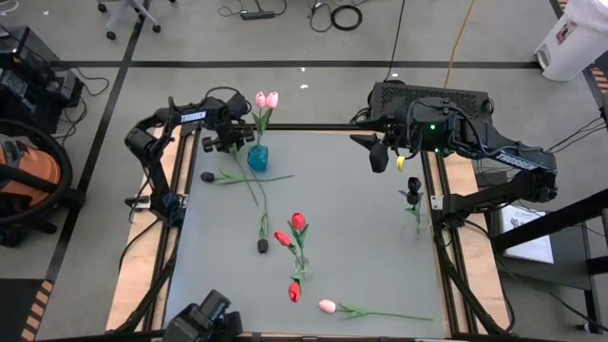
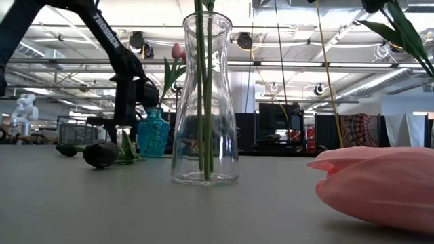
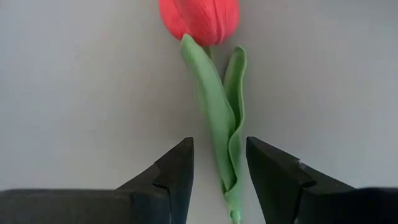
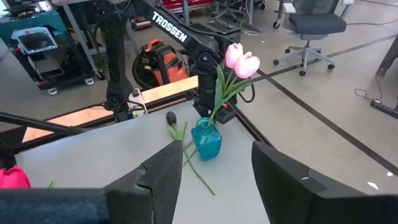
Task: Sort flowers into vase by color
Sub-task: Put the red flower into the left transparent vase
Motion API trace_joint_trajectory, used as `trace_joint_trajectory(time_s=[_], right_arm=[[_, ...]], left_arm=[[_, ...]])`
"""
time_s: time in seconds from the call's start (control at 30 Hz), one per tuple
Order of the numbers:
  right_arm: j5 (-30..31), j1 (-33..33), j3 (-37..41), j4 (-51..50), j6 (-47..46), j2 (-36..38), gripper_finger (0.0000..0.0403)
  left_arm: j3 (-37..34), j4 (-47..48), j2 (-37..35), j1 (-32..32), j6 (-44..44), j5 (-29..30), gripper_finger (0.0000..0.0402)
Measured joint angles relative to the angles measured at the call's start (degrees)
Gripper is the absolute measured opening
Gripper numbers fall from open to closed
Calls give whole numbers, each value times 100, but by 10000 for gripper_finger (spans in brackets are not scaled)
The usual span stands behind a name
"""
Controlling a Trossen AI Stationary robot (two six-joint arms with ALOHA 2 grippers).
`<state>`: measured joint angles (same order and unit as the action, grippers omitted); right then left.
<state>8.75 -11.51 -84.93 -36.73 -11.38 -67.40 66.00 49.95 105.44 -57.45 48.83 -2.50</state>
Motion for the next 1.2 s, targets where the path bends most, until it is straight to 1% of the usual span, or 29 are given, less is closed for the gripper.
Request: trace_joint_trajectory(time_s=[0.37,0.5,0.73,1.1,1.2], right_arm=[[-8,4,0,2,0,0,185],[-6,4,0,0,2,0,185],[-6,4,0,2,2,0,185],[-6,4,0,2,2,0,185],[-6,4,0,0,2,0,185]], left_arm=[[0,-11,25,0,-131,330,153],[0,-22,25,0,-131,403,142],[0,-24,25,0,-172,411,103],[0,-2,25,0,-737,411,14],[0,59,23,-2,-777,413,7]])
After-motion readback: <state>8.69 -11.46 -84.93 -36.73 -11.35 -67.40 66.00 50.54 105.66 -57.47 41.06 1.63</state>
